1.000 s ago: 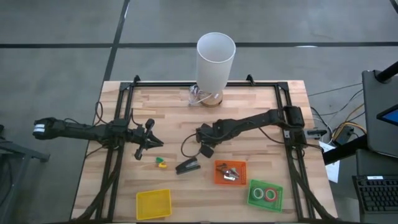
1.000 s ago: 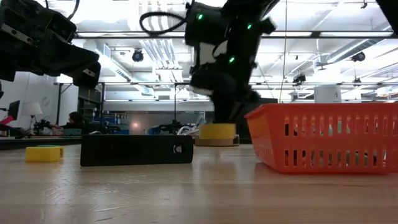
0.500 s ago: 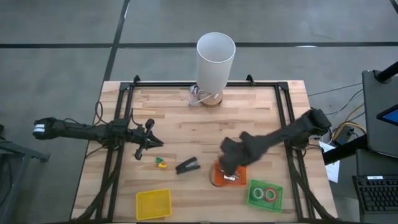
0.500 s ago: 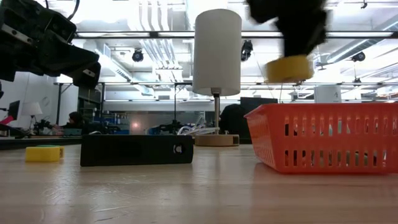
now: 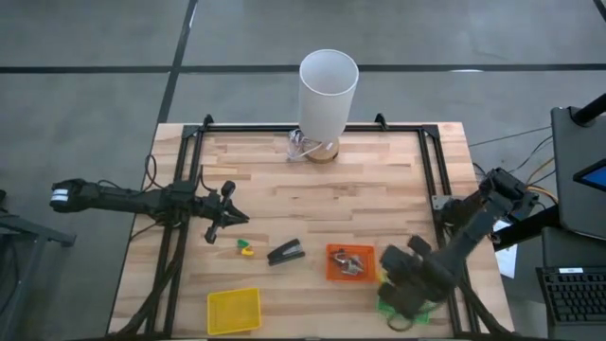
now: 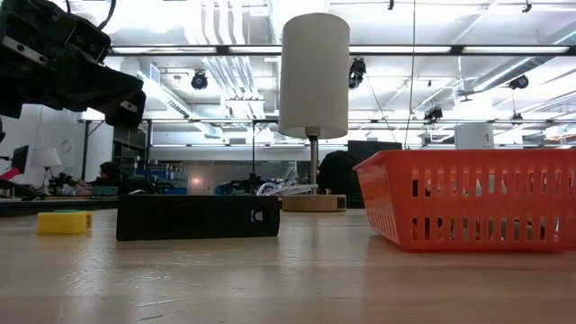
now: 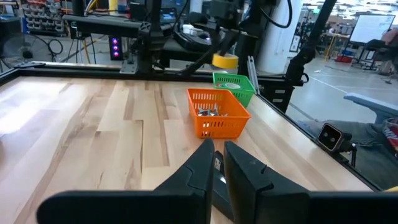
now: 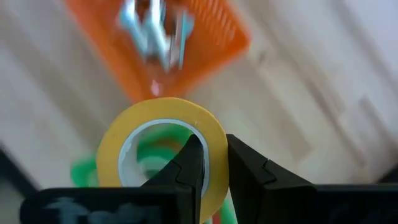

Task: Pick and place Stapler, Stapler remover, tape
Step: Put the yellow tape into the green basket

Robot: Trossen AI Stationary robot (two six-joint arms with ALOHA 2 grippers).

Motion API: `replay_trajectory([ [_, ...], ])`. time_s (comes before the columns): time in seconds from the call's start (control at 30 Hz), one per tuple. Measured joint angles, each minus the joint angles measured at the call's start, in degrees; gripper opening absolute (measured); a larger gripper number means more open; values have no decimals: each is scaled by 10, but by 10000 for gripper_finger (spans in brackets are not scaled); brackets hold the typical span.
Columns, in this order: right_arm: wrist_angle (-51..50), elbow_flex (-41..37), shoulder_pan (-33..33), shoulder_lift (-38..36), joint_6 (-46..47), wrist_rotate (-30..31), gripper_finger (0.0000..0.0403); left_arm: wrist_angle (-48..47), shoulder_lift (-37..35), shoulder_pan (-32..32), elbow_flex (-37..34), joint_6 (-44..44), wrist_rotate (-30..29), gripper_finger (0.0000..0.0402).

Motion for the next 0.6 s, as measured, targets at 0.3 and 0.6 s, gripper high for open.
replay_trajectory([
  [0.3,3,-14,130,0,146,-54,52,0,0,0,0,0,0,39],
  [0.6,47,-51,186,2,270,-21,52,1,0,0,0,0,0,39],
])
